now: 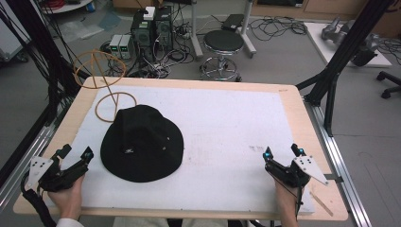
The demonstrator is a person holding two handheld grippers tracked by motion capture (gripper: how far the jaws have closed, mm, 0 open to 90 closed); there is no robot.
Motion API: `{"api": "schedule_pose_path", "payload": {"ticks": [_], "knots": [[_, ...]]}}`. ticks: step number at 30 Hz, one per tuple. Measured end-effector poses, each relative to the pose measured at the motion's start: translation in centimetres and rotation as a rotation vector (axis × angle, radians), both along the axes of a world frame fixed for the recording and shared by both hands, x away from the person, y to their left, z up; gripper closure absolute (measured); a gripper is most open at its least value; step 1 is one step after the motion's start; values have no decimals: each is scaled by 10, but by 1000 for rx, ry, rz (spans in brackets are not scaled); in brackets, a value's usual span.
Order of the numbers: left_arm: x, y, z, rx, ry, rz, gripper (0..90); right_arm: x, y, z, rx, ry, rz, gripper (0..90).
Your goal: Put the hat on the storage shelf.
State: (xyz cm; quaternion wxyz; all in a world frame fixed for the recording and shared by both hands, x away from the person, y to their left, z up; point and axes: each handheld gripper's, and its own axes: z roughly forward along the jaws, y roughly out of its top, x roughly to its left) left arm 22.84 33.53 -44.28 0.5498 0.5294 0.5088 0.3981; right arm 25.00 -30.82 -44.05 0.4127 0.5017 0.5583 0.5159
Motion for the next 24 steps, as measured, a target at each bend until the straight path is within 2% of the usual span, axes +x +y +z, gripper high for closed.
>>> {"api": "schedule_pose_path", "payload": {"ticks": [4,5,12,14,15,16,17,20,21,24], "knots": [[0,1,3,1,1,-11,219,0,0,0,4,2,2,63],[0,3,5,-19,0,-16,213,0,-1,0,2,1,1,63],[-3,6,13,-7,-18,-14,209,0,-2,-1,6,6,8,63],[-3,6,17,-6,-25,-33,209,0,-2,-1,7,6,9,63],[-2,7,22,-13,-32,-70,209,0,-1,-1,6,4,9,64],[-2,7,22,-13,-32,-70,209,0,-1,-1,6,4,9,64],[-2,7,26,-7,-31,-96,209,0,-1,-1,6,7,13,64],[-2,6,29,7,-33,-108,209,0,-1,-1,-2,7,12,64],[-1,5,32,24,-26,-117,209,1,0,-1,-16,8,11,64],[-1,5,34,28,-22,-126,209,1,0,-1,-20,7,16,64]]}}
